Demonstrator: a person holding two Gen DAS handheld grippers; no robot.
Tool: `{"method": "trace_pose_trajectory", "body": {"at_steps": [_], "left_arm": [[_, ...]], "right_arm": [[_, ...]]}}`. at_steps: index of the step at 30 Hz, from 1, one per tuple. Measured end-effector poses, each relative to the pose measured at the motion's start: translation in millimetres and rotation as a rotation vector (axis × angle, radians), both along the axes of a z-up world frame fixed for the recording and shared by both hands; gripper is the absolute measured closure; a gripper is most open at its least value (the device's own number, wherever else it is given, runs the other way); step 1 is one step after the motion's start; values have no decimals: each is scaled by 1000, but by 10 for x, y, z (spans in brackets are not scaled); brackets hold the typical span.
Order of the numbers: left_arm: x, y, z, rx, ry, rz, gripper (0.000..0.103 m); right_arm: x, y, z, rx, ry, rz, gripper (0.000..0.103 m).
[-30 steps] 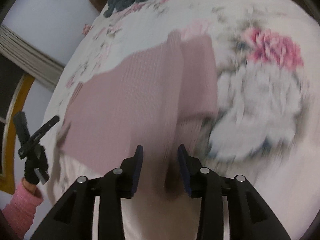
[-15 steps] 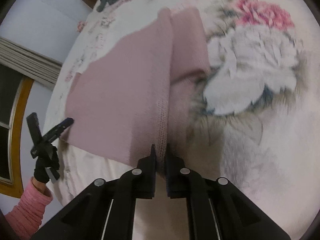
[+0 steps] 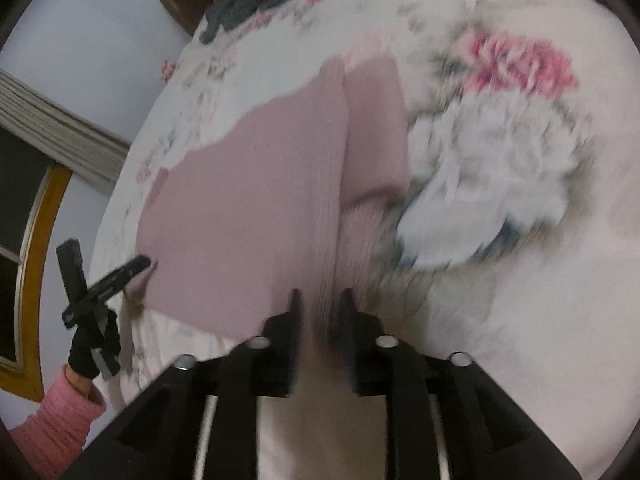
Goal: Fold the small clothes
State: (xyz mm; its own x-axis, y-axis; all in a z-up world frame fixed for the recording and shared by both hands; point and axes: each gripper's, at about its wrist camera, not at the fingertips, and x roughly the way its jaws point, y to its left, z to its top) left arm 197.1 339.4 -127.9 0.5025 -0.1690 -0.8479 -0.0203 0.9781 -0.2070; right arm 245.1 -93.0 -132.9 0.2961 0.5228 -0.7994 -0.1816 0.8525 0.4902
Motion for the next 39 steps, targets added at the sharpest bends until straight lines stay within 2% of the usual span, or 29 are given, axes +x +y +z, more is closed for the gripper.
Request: {"method": "trace_pose_trajectory", "body": {"at_steps": [1,3,5,7,11,18,19,21,22,23,26,30,39], "left_arm": [[22,-26,28,-1,-8,-1,42],[98,-105,87,14,-30,-10,39],[184,-167,123,10,-38,-9,37],[264,-197,143,-14,-42,-8,37],[405,-255,134,-11,-50,-16,37],[549,-194,-70,-31,-3,6,37],[557,-163,-109,-41,4,14,37],[557,-116,-148,-60,3,22,37],[555,-101,-158,-66,0,21,37],[550,-88,-164,-67,-1,19,37],[562,-74,-184,-67,-3,5,37],[553,-66,-209,-69,-11,-14,37],[532,-88,-234,-59,-13,-17,37]], "right_arm": [[46,-32,45,-4,-13,-15,63],[153,-84,114,-6,-28,-45,57],[296,-116,134,15,-17,-68,32],[417,-133,121,15,-13,-77,30],[649,-136,-17,10,31,-83,30],[851,-53,-282,43,83,-26,30],[873,-37,-302,49,85,-21,31],[927,27,-349,71,90,6,38],[946,43,-369,72,94,11,45],[971,68,-400,79,98,17,57],[989,23,-450,147,113,0,75],[931,-66,-454,222,100,-16,80],[913,-86,-505,229,112,-48,80]]}}
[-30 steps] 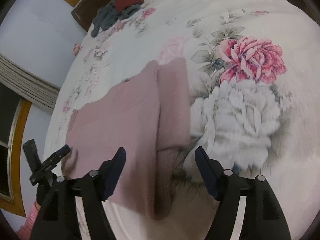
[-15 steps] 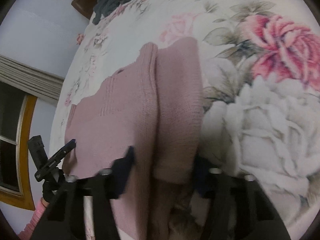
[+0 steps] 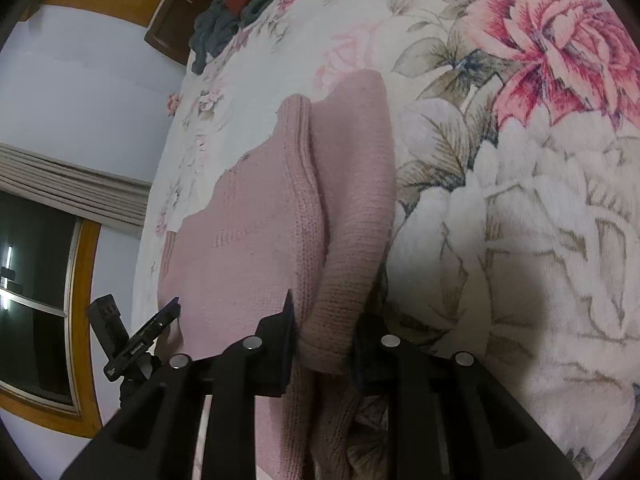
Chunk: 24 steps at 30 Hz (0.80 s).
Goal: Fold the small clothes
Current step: 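Lift the folded end with the right tool and fold it over the sweater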
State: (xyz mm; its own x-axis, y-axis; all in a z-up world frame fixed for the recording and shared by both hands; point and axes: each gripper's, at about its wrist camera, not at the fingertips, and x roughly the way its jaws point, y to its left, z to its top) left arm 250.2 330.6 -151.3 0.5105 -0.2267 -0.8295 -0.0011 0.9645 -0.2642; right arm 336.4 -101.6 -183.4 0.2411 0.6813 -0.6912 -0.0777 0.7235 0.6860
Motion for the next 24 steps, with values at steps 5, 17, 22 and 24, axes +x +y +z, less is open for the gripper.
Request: {"method": "trace_pose_trajectory", "body": {"at_steps": [5,17,22,24], "left_arm": [[-17,33,62,-32,6,15,37],[-316,130,450,-194,-73,18,36],[-353,264,505,-296,-81,56,36],[-356,297,486,-331,-74,67,36]], "right_arm": [[-34,119,233,-19,-23,-15,82],[-217,1666,1256,-263,-236,266,82],[-297,2204,1152,-404,-246,341,82],[-334,2357,1073,-449,-245,357,82]]}}
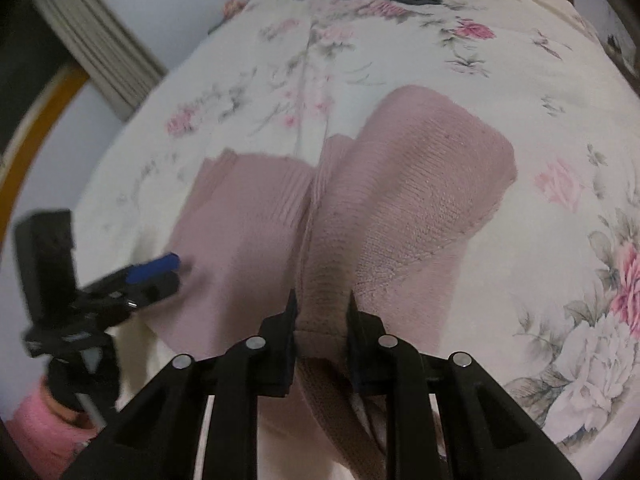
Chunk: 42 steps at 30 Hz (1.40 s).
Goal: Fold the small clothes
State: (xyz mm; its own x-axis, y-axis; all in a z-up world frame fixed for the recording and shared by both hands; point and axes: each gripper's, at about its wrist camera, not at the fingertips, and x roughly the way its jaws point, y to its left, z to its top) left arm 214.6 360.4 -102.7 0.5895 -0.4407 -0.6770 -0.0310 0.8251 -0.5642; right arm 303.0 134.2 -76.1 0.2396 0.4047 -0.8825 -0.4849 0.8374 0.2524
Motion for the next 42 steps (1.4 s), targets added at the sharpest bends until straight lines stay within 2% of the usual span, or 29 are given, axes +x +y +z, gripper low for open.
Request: {"method": "trace_pose_trajectory", "body": {"at_steps": [5,9,11,14,18,25,27,30,37,42], "left_arm": [[3,26,-75,-61,20,10,36],[19,2,-130,-120,32,6,36],[36,-16,-147,-147,35,5,36],[92,-49,-180,-194,46,4,36],[167,-146,-200,-246,50,-4,36],[362,-352,-348,-318,94,-27,36],[419,-422,-415,-347,111,-30,36],[489,-535,-508,-368,138,-42,36],[621,-714,-646,-387,170,-42,36],[785,-837,-649,-352,180,-70,39]], "right_arm": [[-22,188,-246,-31,39,13,81],[40,214,-401,12,106,-4,74],[55,154,-440,65,146,-10,63],[105,51,-489,194,228,-41,55],[180,-174,-512,395,374,-91,52],[157,-765,-239,540,374,-188,52],[140,-937,-181,541,349,-212,52],[98,-1186,-169,481,289,-248,52],[-51,-1409,-511,422,303,-278,52],[-153,-1477,-681,443,313,-293,52]]}}
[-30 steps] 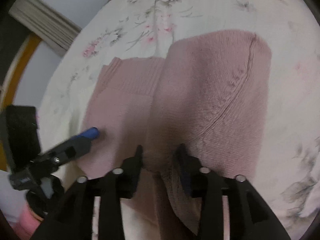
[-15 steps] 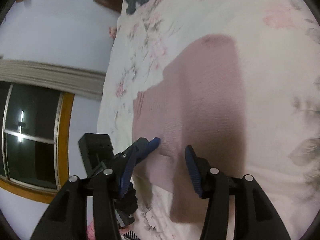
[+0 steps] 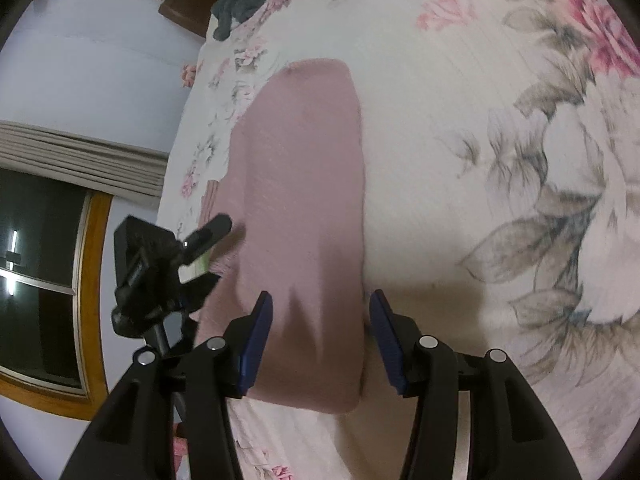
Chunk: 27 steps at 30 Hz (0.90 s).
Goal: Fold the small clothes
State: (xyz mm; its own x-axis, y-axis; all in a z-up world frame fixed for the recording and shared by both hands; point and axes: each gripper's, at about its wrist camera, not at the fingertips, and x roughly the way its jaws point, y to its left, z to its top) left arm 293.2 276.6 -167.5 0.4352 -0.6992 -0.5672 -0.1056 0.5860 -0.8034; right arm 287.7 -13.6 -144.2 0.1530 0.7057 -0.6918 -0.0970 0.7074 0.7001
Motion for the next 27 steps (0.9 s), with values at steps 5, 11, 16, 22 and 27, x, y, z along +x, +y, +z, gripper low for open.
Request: {"method": "trace_pose_trajectory", "body": {"at_steps": [5,11,16,22,27], "left_arm": [[92,-56,-9,26,13,5,77],[5,-14,184,24,-65,20,84],[-119,148,449,-8,-132,31,85],[-236,519,772,18,-191,51,85],[-410,999,967,89,-215,87,86]], "right_arm": [[-66,-84,-93,19,14,-21,52],[-181,-181,-89,25,-8,-39,52],[-245,-205,-16,12,-52,-23,51],[-288,-37,33,7,-78,17,50],[-332,204,3,7,-82,67,49]]}}
